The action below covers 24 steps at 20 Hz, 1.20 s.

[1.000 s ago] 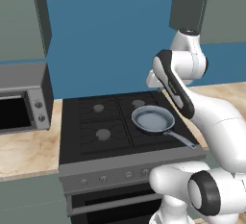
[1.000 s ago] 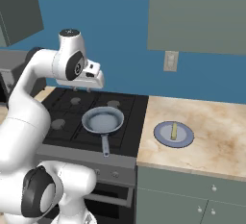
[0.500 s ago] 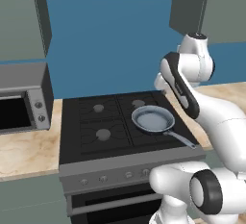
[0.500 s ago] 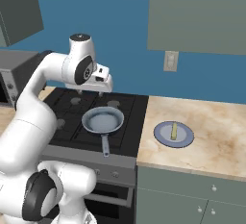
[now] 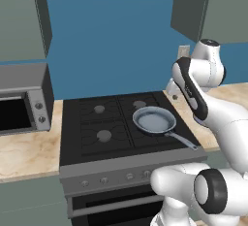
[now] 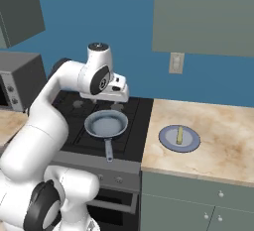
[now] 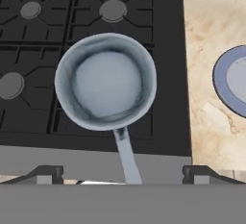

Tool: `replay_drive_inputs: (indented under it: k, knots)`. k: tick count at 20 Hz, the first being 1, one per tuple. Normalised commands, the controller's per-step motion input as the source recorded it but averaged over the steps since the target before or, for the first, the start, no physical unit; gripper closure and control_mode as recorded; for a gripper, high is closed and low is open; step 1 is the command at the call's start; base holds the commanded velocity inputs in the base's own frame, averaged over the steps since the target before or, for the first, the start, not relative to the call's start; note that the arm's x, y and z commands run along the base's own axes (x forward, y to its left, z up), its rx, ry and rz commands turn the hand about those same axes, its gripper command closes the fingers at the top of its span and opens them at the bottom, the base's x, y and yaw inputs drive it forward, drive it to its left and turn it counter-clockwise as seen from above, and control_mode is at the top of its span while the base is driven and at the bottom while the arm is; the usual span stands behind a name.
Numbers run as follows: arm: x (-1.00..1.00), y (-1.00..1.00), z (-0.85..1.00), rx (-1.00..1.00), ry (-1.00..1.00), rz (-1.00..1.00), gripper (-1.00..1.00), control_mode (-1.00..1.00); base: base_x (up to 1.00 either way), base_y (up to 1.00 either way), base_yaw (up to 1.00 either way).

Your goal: Pick up the butter stick and place it in the pan. Then turn on the burner for the pan.

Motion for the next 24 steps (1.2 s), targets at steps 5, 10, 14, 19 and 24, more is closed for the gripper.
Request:
replay_drive_inputs:
  k: [5, 10, 14, 19, 24]
  knots:
    - [0.01, -0.34, -0.24, 0.0, 0.01, 0.0, -1.0, -1.0, 0.0, 0.0, 0.0]
    - [0.04, -0.26, -0.25, 0.0, 0.03, 0.0, -1.0, -1.0, 0.0, 0.0, 0.0]
    - [0.04, -0.3, -0.27, 0.0, 0.04, 0.0, -1.0, -1.0, 0.0, 0.0, 0.0]
    - [0.06, -0.34, -0.26, -0.01, 0.04, 0.0, -1.0, -1.0, 0.0, 0.0, 0.0]
    - [0.15, -0.16, -0.25, -0.04, 0.06, 0.0, -1.0, -1.0, 0.0, 0.0, 0.0]
